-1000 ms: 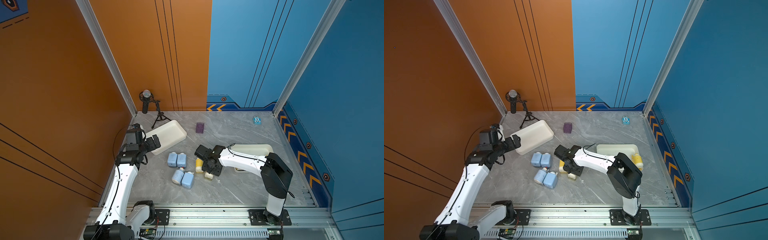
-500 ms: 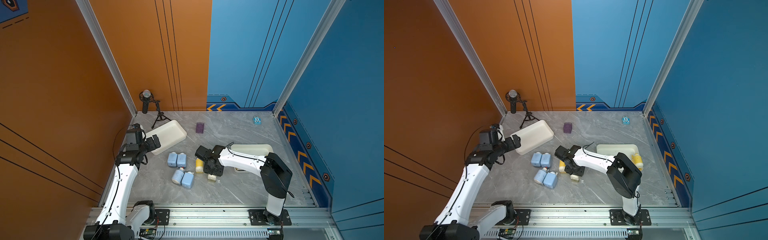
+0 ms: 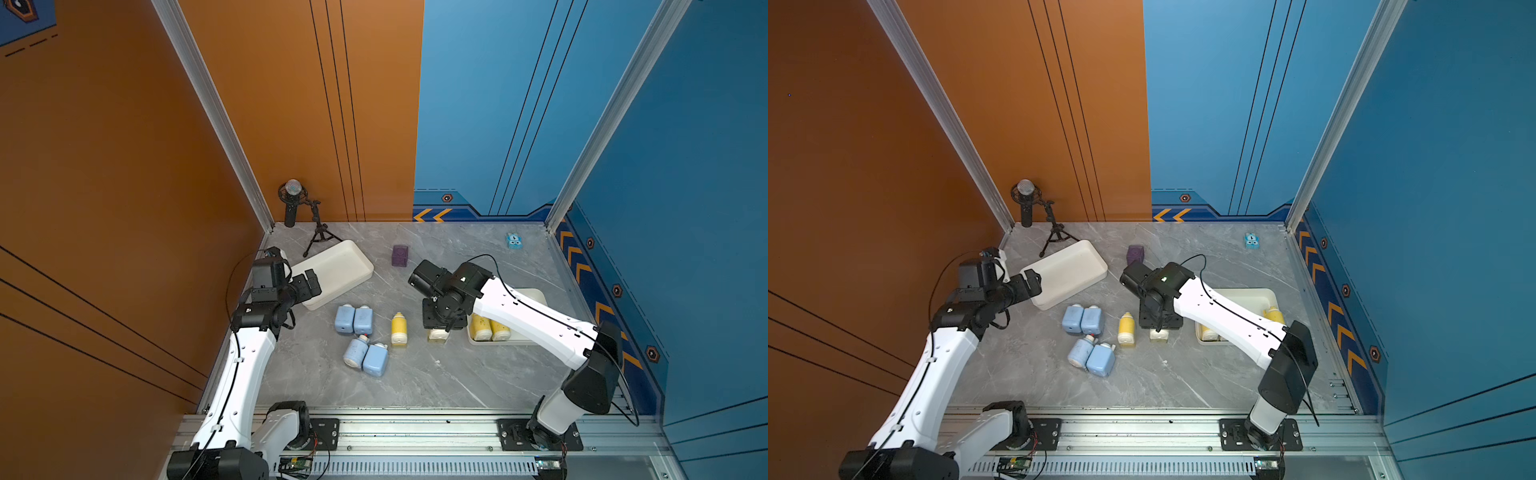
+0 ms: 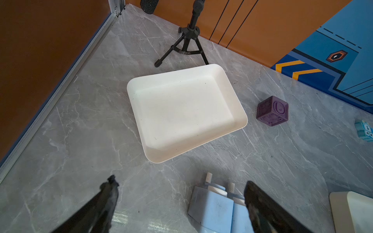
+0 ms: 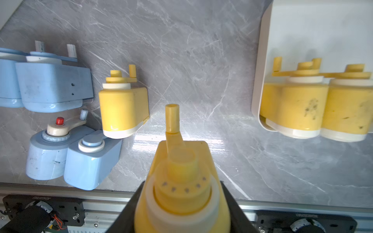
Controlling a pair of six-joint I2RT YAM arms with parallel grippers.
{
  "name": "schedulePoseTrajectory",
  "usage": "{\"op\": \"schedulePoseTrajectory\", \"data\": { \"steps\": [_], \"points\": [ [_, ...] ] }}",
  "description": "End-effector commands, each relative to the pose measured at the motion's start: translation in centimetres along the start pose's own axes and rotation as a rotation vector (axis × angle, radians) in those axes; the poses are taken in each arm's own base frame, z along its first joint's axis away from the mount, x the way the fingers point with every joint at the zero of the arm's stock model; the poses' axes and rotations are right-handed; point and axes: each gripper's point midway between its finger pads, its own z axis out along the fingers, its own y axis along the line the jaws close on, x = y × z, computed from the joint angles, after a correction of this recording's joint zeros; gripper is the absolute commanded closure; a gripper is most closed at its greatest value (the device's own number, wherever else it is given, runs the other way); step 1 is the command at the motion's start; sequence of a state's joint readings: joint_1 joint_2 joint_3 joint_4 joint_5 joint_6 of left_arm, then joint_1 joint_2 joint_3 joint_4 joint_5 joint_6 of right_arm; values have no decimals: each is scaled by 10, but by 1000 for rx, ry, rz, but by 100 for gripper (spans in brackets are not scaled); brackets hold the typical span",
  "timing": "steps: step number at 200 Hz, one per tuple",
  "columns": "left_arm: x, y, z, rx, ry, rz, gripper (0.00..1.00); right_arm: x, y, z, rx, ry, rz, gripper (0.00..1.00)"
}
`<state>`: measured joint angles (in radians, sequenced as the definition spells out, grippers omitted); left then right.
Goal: Place the pencil sharpeners by color into the storage box
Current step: Pick up the pencil sharpener from the center of the board, then place the pencil sharpener in the storage box.
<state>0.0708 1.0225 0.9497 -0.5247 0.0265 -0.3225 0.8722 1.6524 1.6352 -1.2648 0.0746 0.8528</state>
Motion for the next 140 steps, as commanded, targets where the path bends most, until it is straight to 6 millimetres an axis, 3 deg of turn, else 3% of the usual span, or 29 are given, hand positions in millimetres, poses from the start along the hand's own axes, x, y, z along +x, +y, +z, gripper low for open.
{"op": "schedulePoseTrajectory", "data": {
  "steps": [1,44,71,101,140],
  "points": [
    [3,4,0,-19,4,-1,2,-4,-40,-30,61,1,-76,82],
    [3,5,0,-27,4,3,2,-31,-103,-72,69,-44,-65,82],
    [5,3,2,-20,14,6,2,-40,-149,-89,183,-65,-85,82],
    [7,1,4,-20,22,19,2,-50,-190,-90,266,-67,-70,82],
    [8,-2,5,-14,28,33,2,-52,-229,-63,325,-7,-55,81]
  ]
}}
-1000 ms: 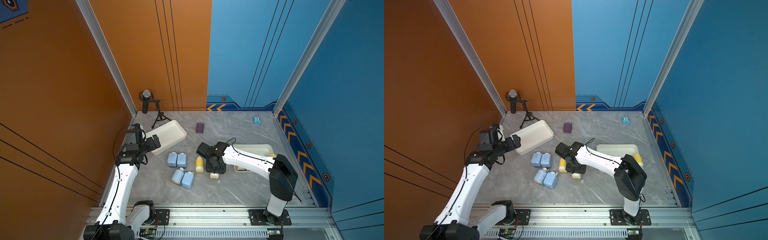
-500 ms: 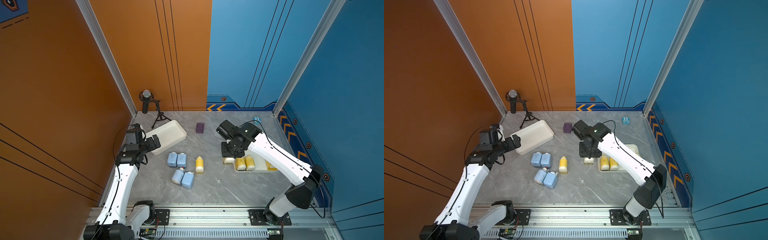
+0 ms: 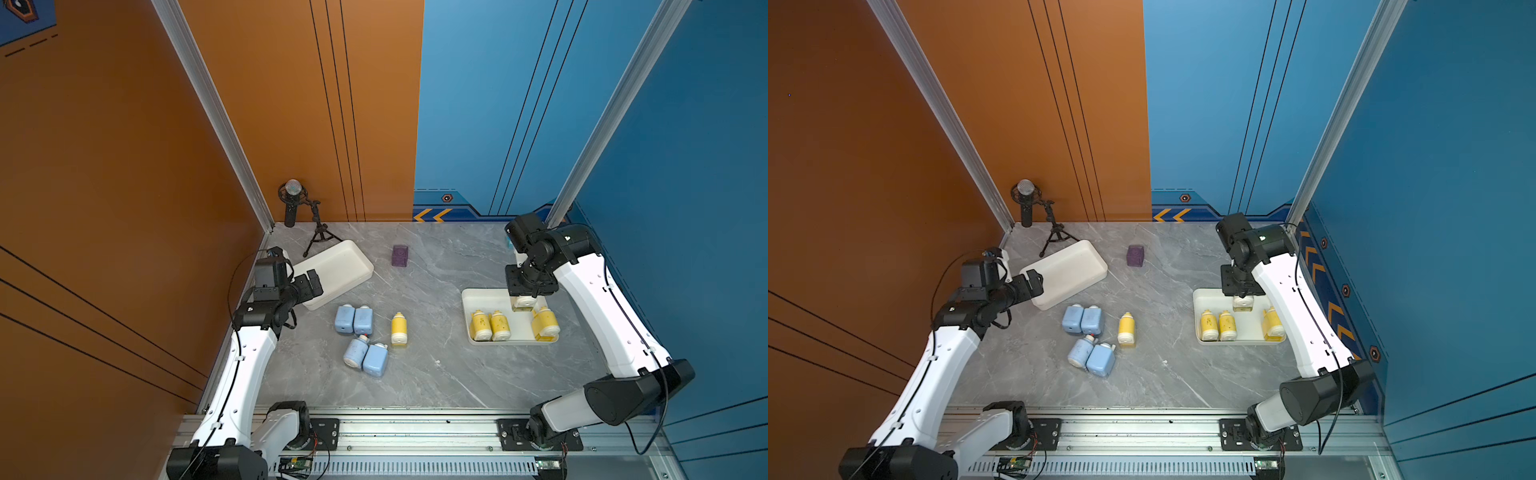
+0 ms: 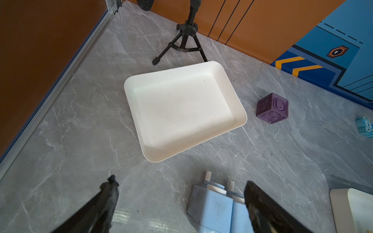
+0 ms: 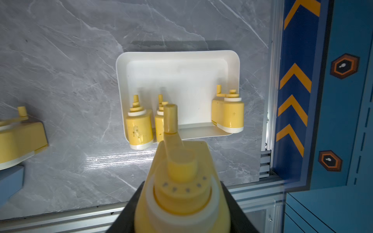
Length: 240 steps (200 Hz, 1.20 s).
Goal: Place the pencil sharpeners by color into the storage box
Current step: Place the pencil sharpener in the storage box.
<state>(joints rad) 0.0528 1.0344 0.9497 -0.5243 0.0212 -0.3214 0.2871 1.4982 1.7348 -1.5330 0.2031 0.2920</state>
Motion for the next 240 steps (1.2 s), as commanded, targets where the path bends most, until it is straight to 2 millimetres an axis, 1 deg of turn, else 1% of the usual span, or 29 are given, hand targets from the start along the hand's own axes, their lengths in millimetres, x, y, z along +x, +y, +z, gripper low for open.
{"op": "schedulePoseTrajectory", "data": {
  "steps": [1,25,54,95,130,194,240],
  "points": [
    [5,2,2,-18,15,22,2,1,-22,15,61,20,-62,81],
    [5,0,1,-21,10,31,2,3,-38,37,87,68,-34,81],
    [5,1,3,-23,16,38,2,5,-46,67,102,126,-7,81],
    [6,1,5,-24,25,40,2,7,-43,111,112,210,-20,82],
    [6,2,6,-26,29,40,2,7,-37,139,90,240,-8,82],
    [7,2,8,-29,35,40,2,6,-35,169,79,245,0,81],
    [7,3,9,-33,37,40,2,16,-38,186,84,254,5,81]
  ]
}}
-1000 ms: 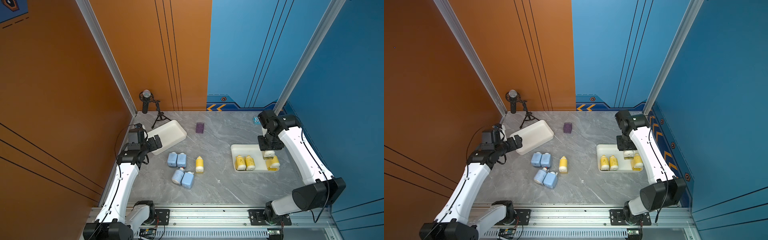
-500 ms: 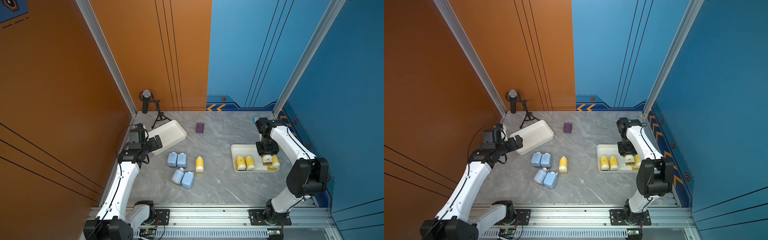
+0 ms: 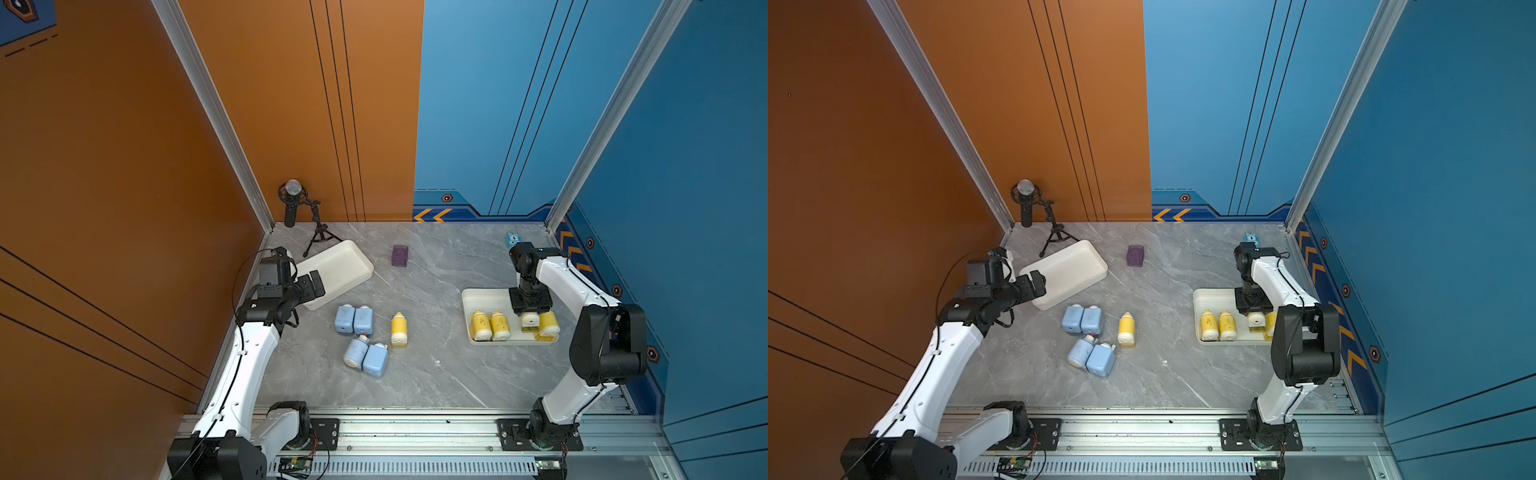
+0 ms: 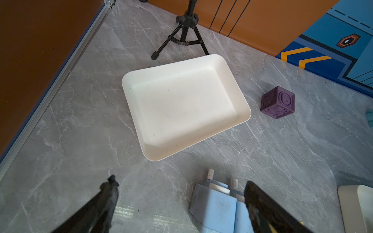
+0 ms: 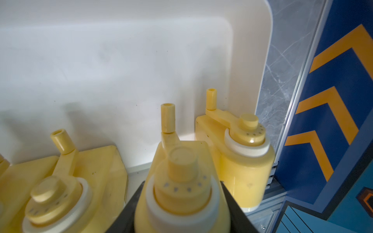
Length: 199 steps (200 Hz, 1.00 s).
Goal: Place the pencil sharpeners by color into the storage box
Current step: Place the pencil sharpener in the storage box.
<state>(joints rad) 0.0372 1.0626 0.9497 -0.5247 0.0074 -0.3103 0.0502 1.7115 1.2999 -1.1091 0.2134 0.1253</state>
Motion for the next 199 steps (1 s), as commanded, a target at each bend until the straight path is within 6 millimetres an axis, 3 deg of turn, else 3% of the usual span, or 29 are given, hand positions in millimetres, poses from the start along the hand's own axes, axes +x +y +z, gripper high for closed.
{"op": "schedulePoseTrajectory", "data": {
  "steps": [1,40,114,199],
  "points": [
    [1,4,1,-23,8,18,2,-1,-3,11,-2,-8,-3,81],
    [3,5,2,-28,13,21,2,5,-1,30,-32,11,20,79],
    [4,3,3,-26,16,23,2,13,-4,41,-18,32,12,75],
    [4,2,2,-23,13,24,2,17,-10,44,34,52,-3,57]
  ]
}}
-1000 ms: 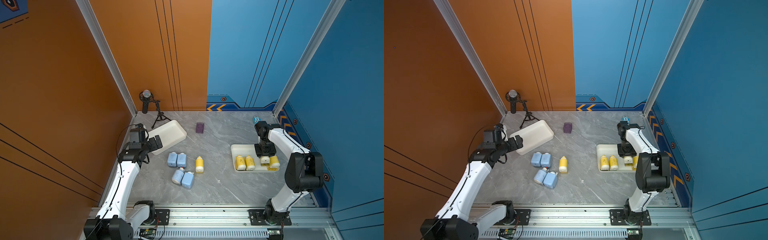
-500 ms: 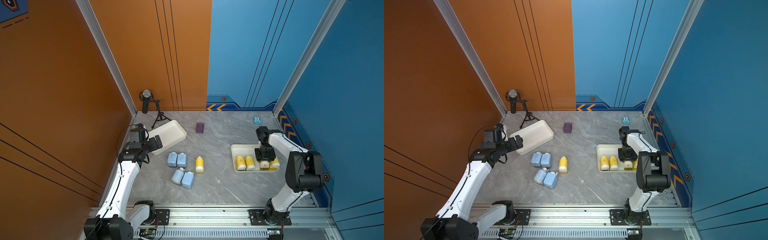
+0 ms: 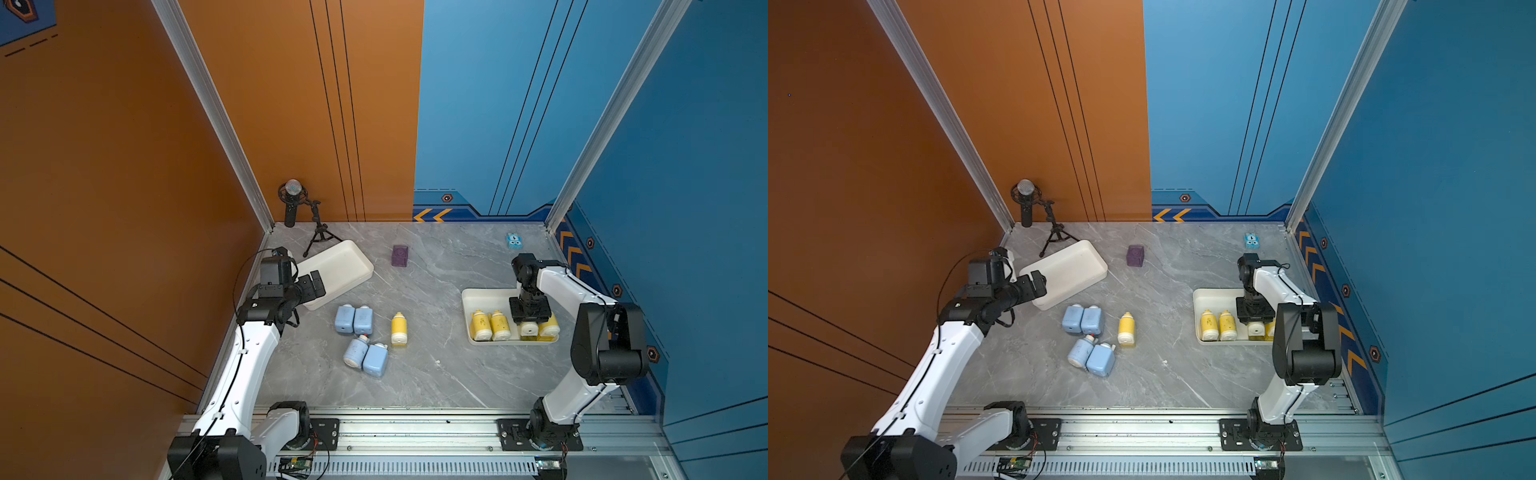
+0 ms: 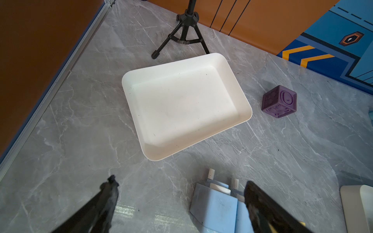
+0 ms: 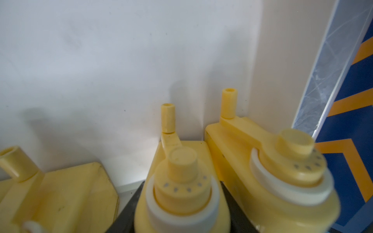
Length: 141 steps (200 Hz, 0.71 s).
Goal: Place the pencil sharpeners by color into the storage box
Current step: Place the pencil sharpener in the storage box.
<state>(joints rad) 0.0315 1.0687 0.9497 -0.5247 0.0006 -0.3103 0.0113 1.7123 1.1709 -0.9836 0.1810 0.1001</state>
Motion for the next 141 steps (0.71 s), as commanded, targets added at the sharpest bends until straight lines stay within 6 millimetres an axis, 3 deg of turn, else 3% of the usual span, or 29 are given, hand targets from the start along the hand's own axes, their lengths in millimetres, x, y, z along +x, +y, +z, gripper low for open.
{"op": "schedulePoseTrajectory", "data": {
  "steps": [1,141],
  "points": [
    [2,3,0,-19,8,20,2,7,-12,10,68,36,-13,56],
    [1,3,-3,-19,-3,22,2,6,-10,1,134,48,-68,44]
  ]
}}
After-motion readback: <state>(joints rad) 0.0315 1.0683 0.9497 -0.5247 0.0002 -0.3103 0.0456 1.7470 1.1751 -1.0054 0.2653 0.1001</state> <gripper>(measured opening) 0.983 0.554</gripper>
